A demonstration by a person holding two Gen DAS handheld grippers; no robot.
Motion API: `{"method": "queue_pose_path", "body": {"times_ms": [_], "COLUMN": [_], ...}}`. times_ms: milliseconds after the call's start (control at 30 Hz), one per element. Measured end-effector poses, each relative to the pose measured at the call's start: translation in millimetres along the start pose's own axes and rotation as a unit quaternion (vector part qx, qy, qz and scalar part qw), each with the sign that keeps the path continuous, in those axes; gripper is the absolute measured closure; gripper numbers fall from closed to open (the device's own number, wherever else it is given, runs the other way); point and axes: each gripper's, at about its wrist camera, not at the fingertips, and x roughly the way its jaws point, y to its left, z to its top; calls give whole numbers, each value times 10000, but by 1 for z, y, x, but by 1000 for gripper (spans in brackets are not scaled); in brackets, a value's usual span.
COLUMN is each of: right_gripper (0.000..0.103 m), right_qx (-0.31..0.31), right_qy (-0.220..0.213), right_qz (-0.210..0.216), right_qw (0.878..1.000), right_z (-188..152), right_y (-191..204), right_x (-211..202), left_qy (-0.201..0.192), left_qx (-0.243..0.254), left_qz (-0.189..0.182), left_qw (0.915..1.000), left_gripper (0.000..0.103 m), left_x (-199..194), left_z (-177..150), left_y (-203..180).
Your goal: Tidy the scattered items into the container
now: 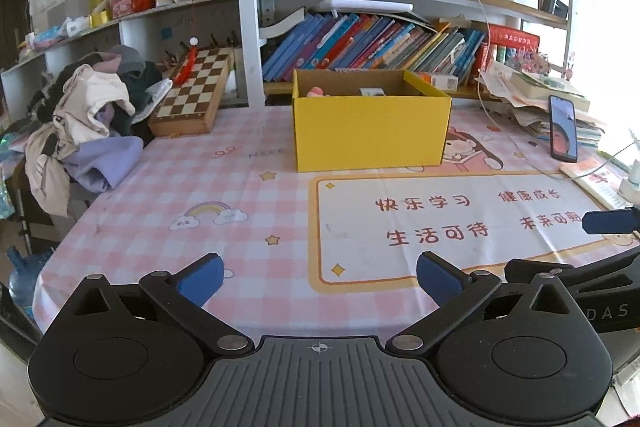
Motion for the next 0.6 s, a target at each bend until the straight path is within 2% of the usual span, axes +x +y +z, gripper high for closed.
{"method": "queue_pose_path", "body": {"times_ms": [600], "right_gripper": [0], "right_qx": [-20], "right_qy": [52], "right_qz": [4], "right_qw": [10000], "right_z": [-3], "right_y": [0], "right_x": [0], "left_qy": [55], "left_qx": [51], "left_qz": [2], "left_qw": [10000], "left_gripper": [0], "left_x": [-2], "left_z": [1], "left_y": [-5]}}
